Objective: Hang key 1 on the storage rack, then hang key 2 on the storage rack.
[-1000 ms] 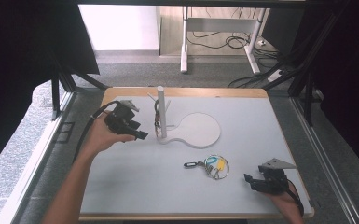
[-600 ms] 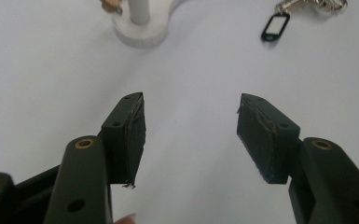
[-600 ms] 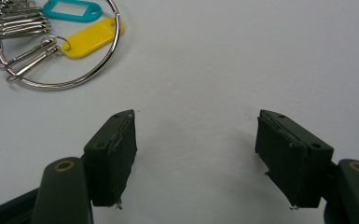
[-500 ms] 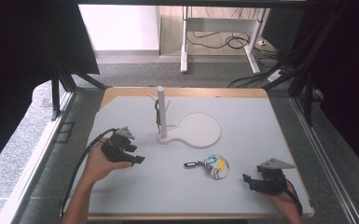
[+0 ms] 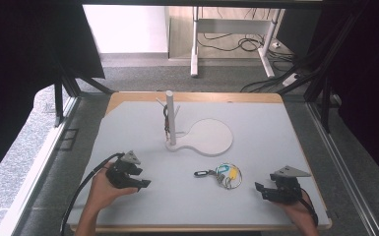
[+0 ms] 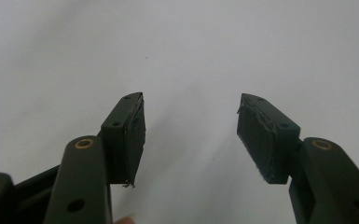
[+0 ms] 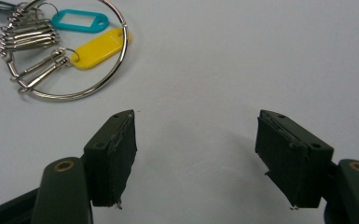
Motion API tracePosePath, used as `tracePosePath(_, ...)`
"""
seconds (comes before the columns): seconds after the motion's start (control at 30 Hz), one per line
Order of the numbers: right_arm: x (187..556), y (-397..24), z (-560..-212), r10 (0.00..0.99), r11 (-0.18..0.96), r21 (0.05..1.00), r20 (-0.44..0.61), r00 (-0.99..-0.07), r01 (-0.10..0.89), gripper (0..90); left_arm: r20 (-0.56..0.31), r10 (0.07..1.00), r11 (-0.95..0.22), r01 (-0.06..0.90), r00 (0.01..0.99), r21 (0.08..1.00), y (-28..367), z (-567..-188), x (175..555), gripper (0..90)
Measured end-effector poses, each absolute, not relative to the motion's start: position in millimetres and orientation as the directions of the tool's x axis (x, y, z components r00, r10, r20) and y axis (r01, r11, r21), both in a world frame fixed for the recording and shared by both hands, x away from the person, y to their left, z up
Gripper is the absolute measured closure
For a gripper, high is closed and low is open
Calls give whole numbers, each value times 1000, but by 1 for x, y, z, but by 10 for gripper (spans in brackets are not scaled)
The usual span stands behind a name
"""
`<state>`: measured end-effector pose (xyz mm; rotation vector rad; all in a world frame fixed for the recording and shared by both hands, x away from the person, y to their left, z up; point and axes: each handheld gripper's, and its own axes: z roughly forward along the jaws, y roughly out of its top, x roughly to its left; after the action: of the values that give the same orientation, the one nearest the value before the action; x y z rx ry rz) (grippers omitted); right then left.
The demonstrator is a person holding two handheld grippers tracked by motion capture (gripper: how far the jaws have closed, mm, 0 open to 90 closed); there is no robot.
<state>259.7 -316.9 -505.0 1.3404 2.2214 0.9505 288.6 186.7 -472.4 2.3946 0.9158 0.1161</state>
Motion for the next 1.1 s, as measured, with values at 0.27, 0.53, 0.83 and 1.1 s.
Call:
tracePosePath(0.27,268,-309,-490,873,342,705,6,-487,621,284,-171,638,-533,590,751,606,197,-459,276,419)
tracePosePath(0.53,279,-293,-460,810,455,649,-18,-586,610,364,-177,633,-540,593,754,597,194,-463,276,409)
tracePosePath(0.83,307,-258,-436,723,606,512,-36,-690,609,477,-204,640,-529,618,741,581,194,-474,272,406)
tracePosePath(1.1,335,-233,-443,670,685,393,-8,-743,613,547,-201,635,-538,614,746,578,193,-474,271,404)
